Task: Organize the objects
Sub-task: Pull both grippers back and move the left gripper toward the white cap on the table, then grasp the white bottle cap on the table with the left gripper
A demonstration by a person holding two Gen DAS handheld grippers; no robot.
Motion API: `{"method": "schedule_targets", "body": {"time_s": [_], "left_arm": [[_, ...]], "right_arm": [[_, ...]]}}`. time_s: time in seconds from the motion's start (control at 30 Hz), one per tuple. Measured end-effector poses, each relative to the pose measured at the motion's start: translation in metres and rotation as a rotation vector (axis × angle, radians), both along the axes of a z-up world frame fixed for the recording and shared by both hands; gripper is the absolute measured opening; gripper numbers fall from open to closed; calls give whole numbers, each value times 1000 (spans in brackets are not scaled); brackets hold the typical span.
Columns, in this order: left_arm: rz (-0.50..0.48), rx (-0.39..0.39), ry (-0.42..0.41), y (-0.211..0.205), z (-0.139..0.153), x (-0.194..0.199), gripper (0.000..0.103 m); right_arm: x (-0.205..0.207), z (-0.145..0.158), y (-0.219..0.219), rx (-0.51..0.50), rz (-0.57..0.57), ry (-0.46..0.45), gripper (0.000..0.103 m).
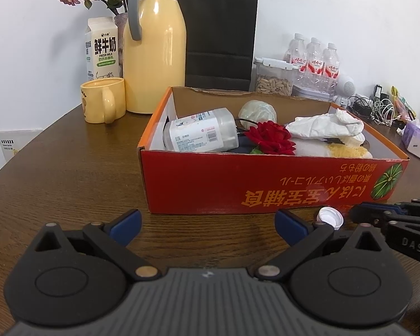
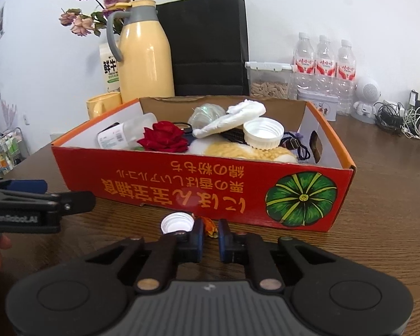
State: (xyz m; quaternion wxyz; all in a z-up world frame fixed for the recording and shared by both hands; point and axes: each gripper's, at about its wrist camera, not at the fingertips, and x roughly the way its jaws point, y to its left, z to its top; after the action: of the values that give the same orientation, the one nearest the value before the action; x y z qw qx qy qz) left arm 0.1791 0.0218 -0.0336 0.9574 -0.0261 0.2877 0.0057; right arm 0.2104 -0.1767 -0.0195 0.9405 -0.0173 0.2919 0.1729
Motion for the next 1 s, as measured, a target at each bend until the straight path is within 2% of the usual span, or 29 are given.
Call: {"method": "schedule_targets", "body": {"time_s": [0.47, 1.0], "left_arm": [[-6, 48, 1, -12, -3, -2, 103], [-111, 67, 58, -76, -12, 7, 103]], "right_arm": [[-18, 8, -26, 55, -25, -52, 9], [-19, 10, -68, 74, -76, -83, 9]]}}
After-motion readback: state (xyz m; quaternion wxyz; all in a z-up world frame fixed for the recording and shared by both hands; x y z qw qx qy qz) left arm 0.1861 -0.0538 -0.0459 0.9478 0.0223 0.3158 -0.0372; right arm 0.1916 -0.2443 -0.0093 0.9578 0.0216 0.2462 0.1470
